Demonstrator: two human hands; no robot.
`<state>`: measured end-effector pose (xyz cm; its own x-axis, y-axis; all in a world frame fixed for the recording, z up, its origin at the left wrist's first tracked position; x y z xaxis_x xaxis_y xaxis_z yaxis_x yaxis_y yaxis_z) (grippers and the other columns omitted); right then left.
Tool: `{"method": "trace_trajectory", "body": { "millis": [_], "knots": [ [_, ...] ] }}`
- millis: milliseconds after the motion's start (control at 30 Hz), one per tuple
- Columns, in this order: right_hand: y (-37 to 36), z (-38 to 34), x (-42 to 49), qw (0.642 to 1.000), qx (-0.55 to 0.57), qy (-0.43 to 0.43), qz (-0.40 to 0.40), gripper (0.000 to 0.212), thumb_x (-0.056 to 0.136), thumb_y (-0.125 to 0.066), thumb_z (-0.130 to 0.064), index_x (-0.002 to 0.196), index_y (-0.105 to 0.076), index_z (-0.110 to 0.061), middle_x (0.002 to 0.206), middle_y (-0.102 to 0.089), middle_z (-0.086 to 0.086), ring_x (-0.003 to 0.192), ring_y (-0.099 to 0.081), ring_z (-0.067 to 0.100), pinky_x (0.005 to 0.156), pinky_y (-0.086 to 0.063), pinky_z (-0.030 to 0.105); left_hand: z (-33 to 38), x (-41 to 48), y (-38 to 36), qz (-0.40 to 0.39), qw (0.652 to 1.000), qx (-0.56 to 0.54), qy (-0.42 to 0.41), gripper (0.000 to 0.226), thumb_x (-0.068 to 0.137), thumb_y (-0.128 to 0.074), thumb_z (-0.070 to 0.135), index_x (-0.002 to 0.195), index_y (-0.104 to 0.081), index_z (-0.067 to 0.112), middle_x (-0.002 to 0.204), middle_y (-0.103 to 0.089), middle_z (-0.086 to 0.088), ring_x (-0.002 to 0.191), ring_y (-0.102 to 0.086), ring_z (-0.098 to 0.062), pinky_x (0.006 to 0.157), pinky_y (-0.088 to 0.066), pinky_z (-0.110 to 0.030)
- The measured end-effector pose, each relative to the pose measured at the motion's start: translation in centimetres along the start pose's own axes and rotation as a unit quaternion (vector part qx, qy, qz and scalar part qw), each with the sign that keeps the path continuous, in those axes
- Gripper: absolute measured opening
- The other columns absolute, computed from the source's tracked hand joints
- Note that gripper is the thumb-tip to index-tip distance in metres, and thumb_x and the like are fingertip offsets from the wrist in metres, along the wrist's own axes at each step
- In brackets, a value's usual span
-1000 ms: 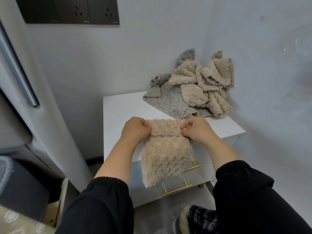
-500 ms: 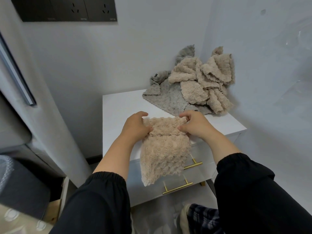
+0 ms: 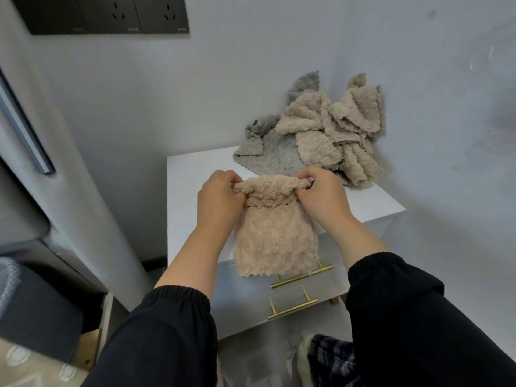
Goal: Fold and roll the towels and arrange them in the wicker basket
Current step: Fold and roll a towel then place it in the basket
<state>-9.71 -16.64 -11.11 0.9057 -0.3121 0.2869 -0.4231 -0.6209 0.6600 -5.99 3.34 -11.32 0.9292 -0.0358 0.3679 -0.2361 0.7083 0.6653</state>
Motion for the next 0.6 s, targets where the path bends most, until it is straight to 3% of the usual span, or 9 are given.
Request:
{"method": "trace_trajectory", "body": {
  "millis": [133, 367, 500, 600],
  "knots": [
    [0.1, 0.2, -0.2, 0.999, -0.019, 0.021, -0.017, 0.021, 0.082, -0.060, -0.003, 0.094, -0.062, -0.019, 0.074, -0.057, -0.003, 0.053, -0.044, 0.012, 0.048, -0.029, 0.028, 0.0, -0.1, -0.5, -0.036, 0.999, 0.008, -0.026, 0.015, 0.082, -0.054, 0.003, 0.087, -0.062, 0.015, 0.097, -0.057, 0.000, 0.082, -0.049, -0.015, 0.068, -0.033, -0.024],
    [0.5, 0.7, -0.7, 0.989, -0.082, 0.028, -0.117, 0.024, 0.077, -0.070, -0.004, 0.084, -0.058, -0.024, 0.091, -0.052, -0.003, 0.071, -0.051, 0.016, 0.064, -0.043, 0.031, -0.4, -0.4, -0.8, -0.181, 0.982, 0.018, -0.040, 0.002, 0.081, -0.061, 0.022, 0.080, -0.060, 0.023, 0.096, -0.059, 0.009, 0.078, -0.051, -0.012, 0.071, -0.043, -0.029],
    [0.2, 1.4, -1.3, 0.980, -0.087, 0.005, -0.178, 0.018, 0.076, -0.078, -0.023, 0.084, -0.062, -0.021, 0.090, -0.053, -0.006, 0.074, -0.050, 0.009, 0.059, -0.040, 0.026, -0.5, -0.6, -0.7, -0.193, 0.981, 0.010, -0.021, 0.024, 0.091, -0.051, 0.028, 0.078, -0.068, 0.017, 0.097, -0.062, 0.005, 0.085, -0.055, -0.015, 0.077, -0.046, -0.033],
    [0.0, 1.5, -1.7, 0.982, -0.045, 0.007, -0.181, 0.021, 0.085, -0.068, -0.037, 0.080, -0.062, -0.017, 0.087, -0.063, -0.007, 0.076, -0.055, 0.008, 0.063, -0.039, 0.027, -0.7, -0.5, -0.7, -0.176, 0.983, 0.048, -0.017, 0.029, 0.092, -0.058, 0.033, 0.074, -0.066, 0.011, 0.089, -0.063, 0.000, 0.082, -0.055, -0.018, 0.073, -0.044, -0.033]
  ]
}}
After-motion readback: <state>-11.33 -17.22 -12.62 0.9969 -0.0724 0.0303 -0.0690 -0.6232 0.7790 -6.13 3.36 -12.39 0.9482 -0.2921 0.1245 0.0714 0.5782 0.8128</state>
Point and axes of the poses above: each hand's wrist, its own x-axis towards the middle knuckle, its own y-axis out of the back of the hand, z = x × y, the point moved 7 cm from there along x, towards the middle knuckle
